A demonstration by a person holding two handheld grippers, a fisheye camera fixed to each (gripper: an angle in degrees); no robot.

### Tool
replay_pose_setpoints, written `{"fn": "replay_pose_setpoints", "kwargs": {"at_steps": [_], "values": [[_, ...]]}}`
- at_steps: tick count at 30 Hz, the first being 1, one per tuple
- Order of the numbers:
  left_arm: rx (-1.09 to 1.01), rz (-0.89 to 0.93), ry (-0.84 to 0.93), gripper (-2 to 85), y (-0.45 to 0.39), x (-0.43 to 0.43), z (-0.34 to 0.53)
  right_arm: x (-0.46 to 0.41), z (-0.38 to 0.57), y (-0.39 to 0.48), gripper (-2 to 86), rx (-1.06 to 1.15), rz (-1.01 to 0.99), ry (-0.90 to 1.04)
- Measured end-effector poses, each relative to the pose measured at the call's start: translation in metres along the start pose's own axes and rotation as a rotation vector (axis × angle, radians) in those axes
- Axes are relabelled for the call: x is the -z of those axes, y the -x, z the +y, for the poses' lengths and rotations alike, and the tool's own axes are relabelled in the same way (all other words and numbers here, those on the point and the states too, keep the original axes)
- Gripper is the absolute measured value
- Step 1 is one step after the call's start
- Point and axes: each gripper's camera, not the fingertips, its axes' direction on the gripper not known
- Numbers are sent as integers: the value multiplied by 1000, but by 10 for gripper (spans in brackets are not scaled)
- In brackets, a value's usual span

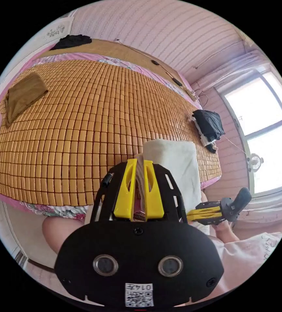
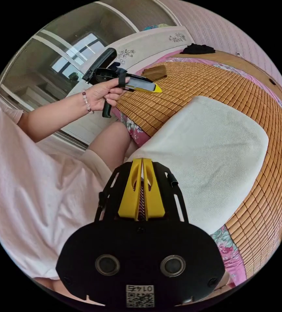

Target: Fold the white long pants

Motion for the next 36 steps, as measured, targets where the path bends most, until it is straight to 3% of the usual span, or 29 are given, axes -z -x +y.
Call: {"fn": "replay_pose_setpoints", "kwargs": {"at_steps": [5, 7, 12, 17, 20, 22, 25, 28, 32, 36], "values": [[-141, 38, 45, 39, -20, -3, 42, 19, 1, -5, -3, 5, 119, -67], [-261, 76, 75, 25, -51, -16, 62, -10, -13, -9, -4, 18, 47, 63], [-404, -225, 148, -4, -60, -73, 92, -92, -37, -9, -6, 39, 194, 221], [-288, -47, 115, 7, -19, -52, 92, -75, -40, -39, 2, -56, 4, 121], [-237, 4, 61, 89, -2, -27, 92, -13, -15, -59, 25, -159, 82, -159], [-186, -9, 18, 169, 18, -20, 90, 19, 12, -95, 104, -312, 157, -318], [-131, -15, 90, 227, 42, -37, 83, 12, 27, -148, 180, -485, 234, -245], [-123, 63, 189, 238, 58, -64, 79, -16, 34, -189, 205, -588, 98, -196], [-93, 221, 234, 214, 81, -77, 78, -51, 36, -222, 170, -646, -197, -199], [-93, 198, 237, 159, 89, -67, 82, -58, 13, -214, 114, -599, -173, -178]]}}
